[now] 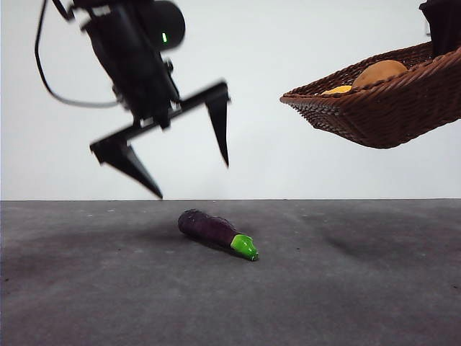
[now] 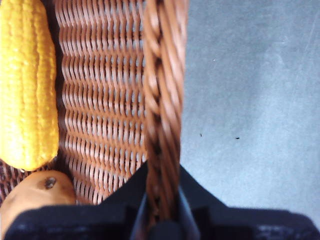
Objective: Help me put the vegetables on the table into the basket
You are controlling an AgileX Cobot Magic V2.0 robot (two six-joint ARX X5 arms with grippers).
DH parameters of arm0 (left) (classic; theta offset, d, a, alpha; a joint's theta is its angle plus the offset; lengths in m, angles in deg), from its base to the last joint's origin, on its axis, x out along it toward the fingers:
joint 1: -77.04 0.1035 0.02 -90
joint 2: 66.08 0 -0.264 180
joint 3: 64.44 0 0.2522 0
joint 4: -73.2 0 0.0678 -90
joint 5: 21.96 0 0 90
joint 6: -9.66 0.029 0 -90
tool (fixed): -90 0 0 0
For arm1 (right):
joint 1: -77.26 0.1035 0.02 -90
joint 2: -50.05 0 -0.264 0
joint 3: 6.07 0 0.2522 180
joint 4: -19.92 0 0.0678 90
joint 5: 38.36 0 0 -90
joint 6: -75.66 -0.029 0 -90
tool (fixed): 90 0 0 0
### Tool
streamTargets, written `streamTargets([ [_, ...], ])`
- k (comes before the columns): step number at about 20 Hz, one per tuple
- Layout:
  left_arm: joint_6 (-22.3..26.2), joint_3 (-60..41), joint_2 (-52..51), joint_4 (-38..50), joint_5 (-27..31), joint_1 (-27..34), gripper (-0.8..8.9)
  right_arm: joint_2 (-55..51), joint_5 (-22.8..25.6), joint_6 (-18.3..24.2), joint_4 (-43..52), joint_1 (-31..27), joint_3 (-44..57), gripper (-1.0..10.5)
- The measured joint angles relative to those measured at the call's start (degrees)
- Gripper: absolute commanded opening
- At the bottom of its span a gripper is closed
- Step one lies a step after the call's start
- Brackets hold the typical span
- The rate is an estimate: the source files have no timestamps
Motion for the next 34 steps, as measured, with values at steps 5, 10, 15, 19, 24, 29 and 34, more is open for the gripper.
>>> streamTargets([
  [5,-4.46,3.19,6.80,0.42,3.21,0.09,5.01,0.00,-5.53,1.31,0.00,-0.04,0.00,-0.1],
  [10,-4.55,14.93,13.94,-7.19,6.49,-0.55,4.31,0.00,-5.75,2.40,0.00,-0.04,0.00,-0.1],
  [15,-4.55,15.21,14.14,-9.07,8.50,-1.38,3.95,0.00,-5.75,2.89,0.00,-0.04,0.00,-0.1],
  [19,-4.59,15.34,16.94,-9.05,7.61,-1.36,3.62,0.00,-5.75,3.02,0.00,-0.04,0.00,-0.1],
  [24,-4.68,15.37,17.14,-9.07,7.91,-1.33,0.40,0.00,-5.77,3.30,0.00,-0.04,0.00,-0.1],
  [29,-2.32,15.37,16.79,-9.05,5.11,-1.33,-0.10,0.00,-5.75,3.45,0.00,-0.04,0.00,-0.1],
  [34,11.19,15.58,2.23,-9.88,1.11,-2.05,-0.10,0.00,-5.75,3.41,0.00,-0.04,0.00,-0.1],
])
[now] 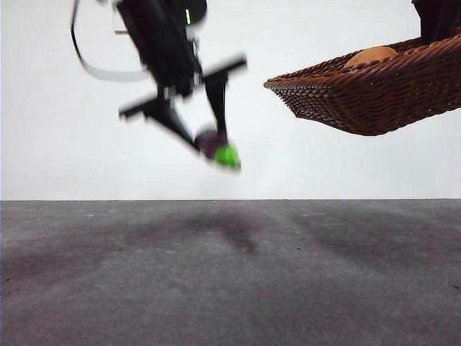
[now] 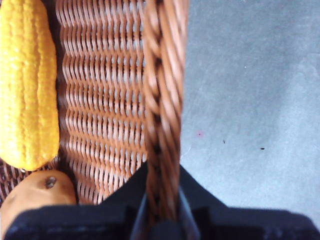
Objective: Help me put the vegetables on the table into the basket
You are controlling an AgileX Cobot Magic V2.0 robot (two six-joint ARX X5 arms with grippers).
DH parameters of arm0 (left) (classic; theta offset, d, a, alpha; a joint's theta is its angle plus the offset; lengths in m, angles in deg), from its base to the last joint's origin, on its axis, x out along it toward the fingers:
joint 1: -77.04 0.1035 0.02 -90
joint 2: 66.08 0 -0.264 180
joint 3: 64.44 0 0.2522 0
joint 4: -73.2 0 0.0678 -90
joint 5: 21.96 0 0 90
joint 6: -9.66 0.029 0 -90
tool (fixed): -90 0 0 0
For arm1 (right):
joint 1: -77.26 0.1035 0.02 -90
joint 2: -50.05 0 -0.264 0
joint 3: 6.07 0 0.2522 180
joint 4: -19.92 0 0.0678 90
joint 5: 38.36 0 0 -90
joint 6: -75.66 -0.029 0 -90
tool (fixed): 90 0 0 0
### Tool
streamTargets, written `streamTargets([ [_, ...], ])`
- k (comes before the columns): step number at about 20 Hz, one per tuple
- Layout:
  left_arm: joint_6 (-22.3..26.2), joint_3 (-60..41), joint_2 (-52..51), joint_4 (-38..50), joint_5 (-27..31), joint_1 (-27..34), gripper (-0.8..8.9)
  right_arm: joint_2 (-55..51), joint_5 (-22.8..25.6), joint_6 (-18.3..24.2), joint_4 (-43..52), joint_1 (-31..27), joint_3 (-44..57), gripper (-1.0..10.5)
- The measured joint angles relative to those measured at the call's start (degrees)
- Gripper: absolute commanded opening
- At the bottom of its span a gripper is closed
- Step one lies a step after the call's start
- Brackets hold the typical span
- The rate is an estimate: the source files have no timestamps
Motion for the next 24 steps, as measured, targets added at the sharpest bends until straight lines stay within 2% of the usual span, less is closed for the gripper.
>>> streamTargets([
  [3,5.77,0.13,-11.41,-0.07,-3.61,-3.52,-0.10,0.00,-0.04,-0.13,0.00,0.07,0.00,-0.1],
  [6,7.32,0.13,-18.51,3.39,-10.47,-6.84,-0.10,0.00,-1.29,-1.14,-0.02,1.66,0.00,-0.1],
  [9,7.13,0.57,-21.03,8.72,-13.03,-8.46,-0.10,0.00,-4.79,-1.57,0.00,5.29,0.00,-0.1],
  [13,5.05,0.63,-18.12,8.35,-12.15,-8.31,-0.09,0.00,-5.25,-2.58,0.00,12.09,0.00,-0.1],
  [17,1.03,0.61,-13.40,8.50,-11.26,-7.54,0.01,0.00,-5.31,-2.89,0.00,17.35,0.00,-0.1],
  [18,0.44,0.59,-12.59,8.46,-11.28,-7.50,0.42,0.00,-5.33,-3.04,-0.02,18.14,0.02,-0.1],
  [19,-0.39,0.59,-12.20,8.48,-11.28,-7.52,2.01,0.00,-5.46,-3.21,-0.02,18.47,0.02,-0.1],
  [20,-1.09,0.59,-12.15,8.70,-11.26,-7.52,4.02,0.00,-5.40,-3.48,-0.02,18.49,0.00,-0.1],
  [21,-1.60,0.59,-12.15,9.20,-11.26,-7.52,5.18,0.00,-5.25,-3.76,-0.02,18.47,0.02,-0.1],
  [24,-3.02,0.59,-12.15,9.40,-11.26,-7.52,5.23,0.00,-4.72,-4.13,-0.02,18.43,0.02,-0.1],
])
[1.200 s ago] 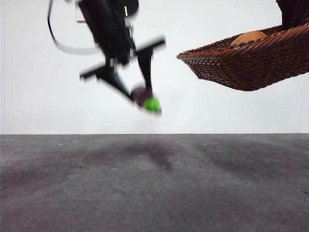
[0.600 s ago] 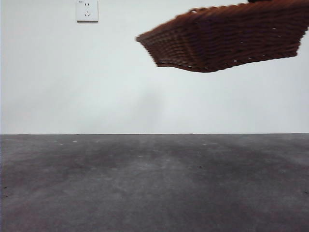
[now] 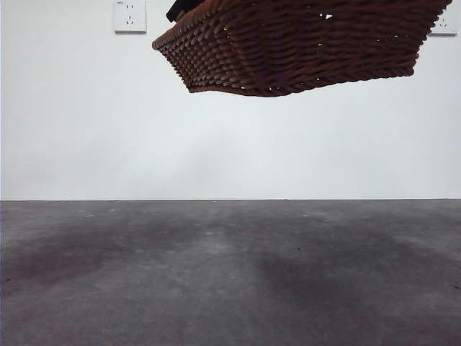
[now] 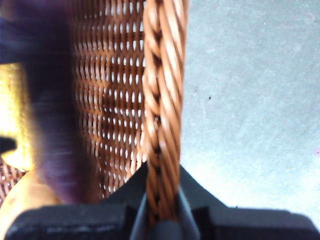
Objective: Help me put the vegetables on the table into the basket
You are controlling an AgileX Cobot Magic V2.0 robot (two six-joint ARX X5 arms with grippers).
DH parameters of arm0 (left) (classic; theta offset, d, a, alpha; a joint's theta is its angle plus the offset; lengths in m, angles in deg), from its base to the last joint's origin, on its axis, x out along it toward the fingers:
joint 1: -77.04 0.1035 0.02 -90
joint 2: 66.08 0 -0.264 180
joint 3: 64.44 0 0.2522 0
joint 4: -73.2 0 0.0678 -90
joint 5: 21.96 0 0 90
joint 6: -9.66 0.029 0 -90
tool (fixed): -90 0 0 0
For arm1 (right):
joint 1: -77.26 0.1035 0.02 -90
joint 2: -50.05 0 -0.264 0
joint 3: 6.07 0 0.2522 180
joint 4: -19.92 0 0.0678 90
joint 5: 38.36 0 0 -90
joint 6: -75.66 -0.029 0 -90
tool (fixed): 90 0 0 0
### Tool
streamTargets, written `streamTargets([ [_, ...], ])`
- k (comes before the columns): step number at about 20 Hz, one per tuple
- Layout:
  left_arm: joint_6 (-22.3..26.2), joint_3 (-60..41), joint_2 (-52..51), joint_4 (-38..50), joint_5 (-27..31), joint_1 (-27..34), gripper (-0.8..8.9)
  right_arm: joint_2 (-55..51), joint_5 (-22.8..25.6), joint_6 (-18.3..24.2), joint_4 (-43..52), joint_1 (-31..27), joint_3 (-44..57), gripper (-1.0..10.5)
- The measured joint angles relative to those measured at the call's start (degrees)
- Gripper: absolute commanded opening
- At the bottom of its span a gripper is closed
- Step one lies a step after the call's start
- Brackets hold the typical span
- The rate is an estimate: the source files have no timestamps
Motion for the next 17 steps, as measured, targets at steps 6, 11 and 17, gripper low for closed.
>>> streamTargets([
  [6,1.55,-0.02,-2.73,-0.98,-2.38,0.00,5.22,0.00,4.79,-0.15,0.00,-0.52,0.00,-0.1],
  [11,15.08,0.00,-15.06,-14.62,-0.68,0.00,3.88,0.04,5.31,-0.17,0.04,-2.78,0.00,-0.1],
  [17,21.46,0.00,-27.21,-30.47,11.19,-0.02,-0.09,6.16,3.82,-0.77,4.85,-7.08,0.00,-0.1],
])
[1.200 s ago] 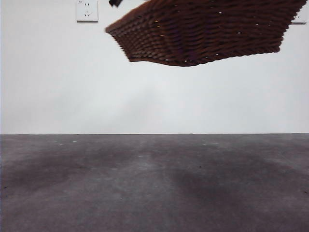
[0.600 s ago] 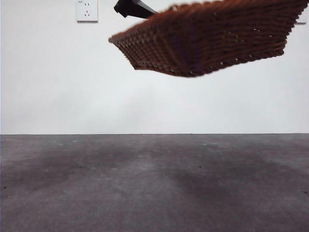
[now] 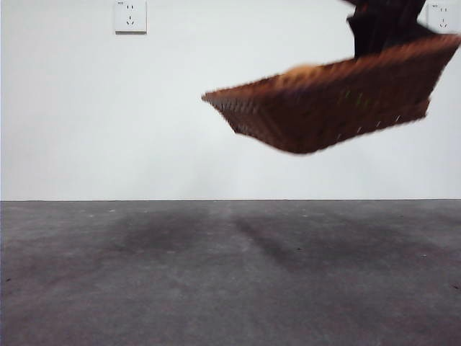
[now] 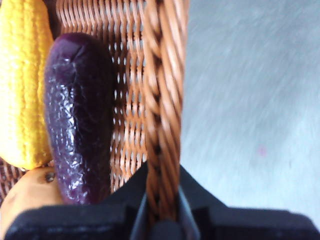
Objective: Help me put the vegetables on the table into the basket
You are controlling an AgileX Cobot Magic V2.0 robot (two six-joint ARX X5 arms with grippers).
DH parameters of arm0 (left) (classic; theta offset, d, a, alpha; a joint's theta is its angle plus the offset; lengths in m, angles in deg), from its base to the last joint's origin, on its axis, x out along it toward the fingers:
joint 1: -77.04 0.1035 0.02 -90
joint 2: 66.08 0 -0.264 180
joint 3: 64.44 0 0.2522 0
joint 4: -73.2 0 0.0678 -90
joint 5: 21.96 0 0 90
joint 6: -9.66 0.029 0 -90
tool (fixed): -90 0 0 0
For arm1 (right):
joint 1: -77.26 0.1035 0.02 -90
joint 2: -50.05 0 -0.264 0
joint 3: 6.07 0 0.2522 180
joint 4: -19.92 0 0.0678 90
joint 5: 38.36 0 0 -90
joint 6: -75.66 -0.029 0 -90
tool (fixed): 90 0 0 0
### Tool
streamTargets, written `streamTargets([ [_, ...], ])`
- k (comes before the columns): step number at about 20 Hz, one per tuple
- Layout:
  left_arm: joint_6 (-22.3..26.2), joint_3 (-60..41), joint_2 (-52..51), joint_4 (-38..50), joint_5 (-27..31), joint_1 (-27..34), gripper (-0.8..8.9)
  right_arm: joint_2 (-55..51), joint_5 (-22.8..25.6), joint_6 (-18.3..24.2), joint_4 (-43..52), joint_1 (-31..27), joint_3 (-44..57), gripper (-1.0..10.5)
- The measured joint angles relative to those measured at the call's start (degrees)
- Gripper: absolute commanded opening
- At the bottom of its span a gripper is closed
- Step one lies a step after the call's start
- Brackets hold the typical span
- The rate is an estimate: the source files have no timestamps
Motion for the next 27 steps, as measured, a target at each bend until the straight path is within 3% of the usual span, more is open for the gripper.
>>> streamTargets([
  [3,0.39,-0.07,-4.46,-7.02,8.46,0.00,-0.09,5.55,-3.98,-0.96,4.66,-3.04,0.00,-0.1],
  [5,0.35,-0.31,-7.08,-7.06,10.86,0.00,-0.09,8.83,-4.79,-1.22,6.69,-4.87,0.00,-0.1],
  [12,0.39,-0.33,-14.29,-7.06,8.55,0.00,-0.09,19.37,-6.82,1.53,8.72,-12.00,0.09,-0.1],
  [24,0.39,-0.33,-13.86,-7.06,8.44,0.00,-0.09,24.41,-7.96,1.70,13.16,-12.07,0.13,0.1],
  [25,0.39,-0.33,-13.66,-7.06,8.44,0.00,-0.09,24.41,-7.96,1.64,13.05,-12.04,0.13,1.2],
  [27,0.37,-0.33,-13.46,-7.06,8.44,0.00,-0.09,24.41,-7.80,0.90,13.05,-12.04,0.13,5.3],
])
